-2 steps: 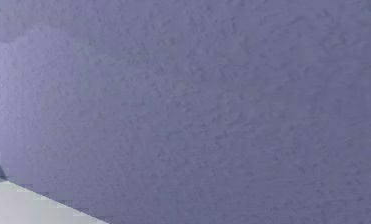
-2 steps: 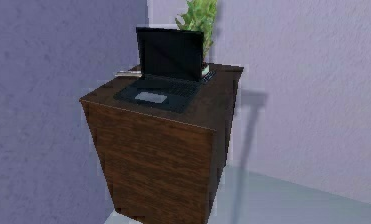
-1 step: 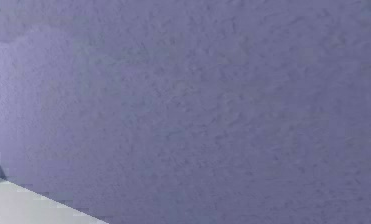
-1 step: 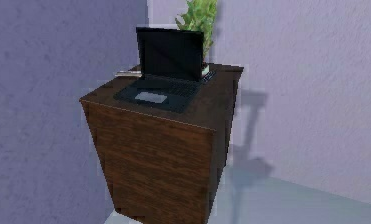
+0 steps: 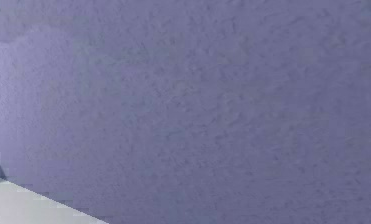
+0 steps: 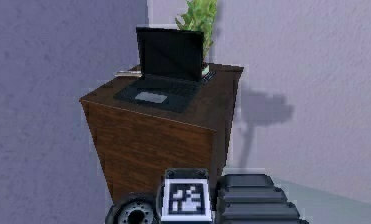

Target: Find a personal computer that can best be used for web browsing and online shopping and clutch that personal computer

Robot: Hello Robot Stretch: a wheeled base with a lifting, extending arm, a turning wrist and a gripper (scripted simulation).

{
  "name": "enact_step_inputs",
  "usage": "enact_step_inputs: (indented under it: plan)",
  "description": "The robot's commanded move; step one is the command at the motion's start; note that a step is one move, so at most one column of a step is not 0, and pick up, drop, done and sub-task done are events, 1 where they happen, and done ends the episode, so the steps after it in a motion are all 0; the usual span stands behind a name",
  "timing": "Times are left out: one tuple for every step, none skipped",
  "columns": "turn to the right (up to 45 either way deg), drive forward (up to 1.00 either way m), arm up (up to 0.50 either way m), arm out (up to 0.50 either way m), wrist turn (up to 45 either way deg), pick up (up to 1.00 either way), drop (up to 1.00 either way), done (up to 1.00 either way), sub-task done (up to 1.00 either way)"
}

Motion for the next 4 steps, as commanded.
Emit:
enact_step_inputs:
  plan:
    - [0.0,0.0,0.0,0.44,0.0,0.0,0.0,0.0,0.0]
    - [0.0,0.0,0.0,0.0,45.0,0.0,0.0,0.0,0.0]
    - [0.0,0.0,0.0,0.0,45.0,0.0,0.0,0.0,0.0]
    - [0.0,0.0,0.0,0.0,45.0,0.0,0.0,0.0,0.0]
